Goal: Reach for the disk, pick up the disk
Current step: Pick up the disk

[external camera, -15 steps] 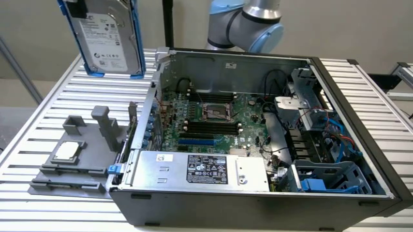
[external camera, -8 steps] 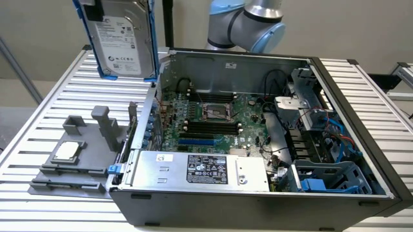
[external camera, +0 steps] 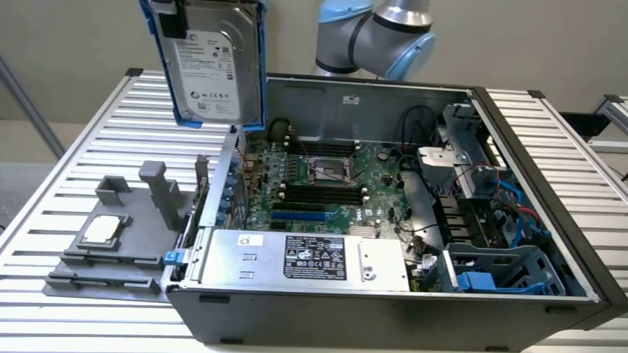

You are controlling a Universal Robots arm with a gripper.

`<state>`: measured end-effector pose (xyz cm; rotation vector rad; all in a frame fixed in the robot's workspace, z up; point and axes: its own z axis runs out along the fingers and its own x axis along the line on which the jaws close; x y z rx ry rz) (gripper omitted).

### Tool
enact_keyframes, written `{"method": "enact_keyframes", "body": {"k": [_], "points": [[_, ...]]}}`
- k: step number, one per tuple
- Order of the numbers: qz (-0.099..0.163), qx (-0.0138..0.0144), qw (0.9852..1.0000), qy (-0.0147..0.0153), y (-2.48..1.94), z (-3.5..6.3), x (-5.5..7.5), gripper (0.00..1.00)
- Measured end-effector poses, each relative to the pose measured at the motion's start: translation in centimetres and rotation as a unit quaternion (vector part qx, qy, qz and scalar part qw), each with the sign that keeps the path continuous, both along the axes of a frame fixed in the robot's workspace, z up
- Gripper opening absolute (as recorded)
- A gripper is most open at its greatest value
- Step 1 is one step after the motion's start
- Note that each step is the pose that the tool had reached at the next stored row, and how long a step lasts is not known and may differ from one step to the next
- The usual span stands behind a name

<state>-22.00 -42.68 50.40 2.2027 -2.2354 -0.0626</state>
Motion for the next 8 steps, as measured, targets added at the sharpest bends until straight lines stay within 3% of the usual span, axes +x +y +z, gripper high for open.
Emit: {"method": "enact_keyframes", "body": {"k": [8], "points": [[0.001,0.0001,1.0,0.0,-0.76,0.0,3.1,0.33]]}}
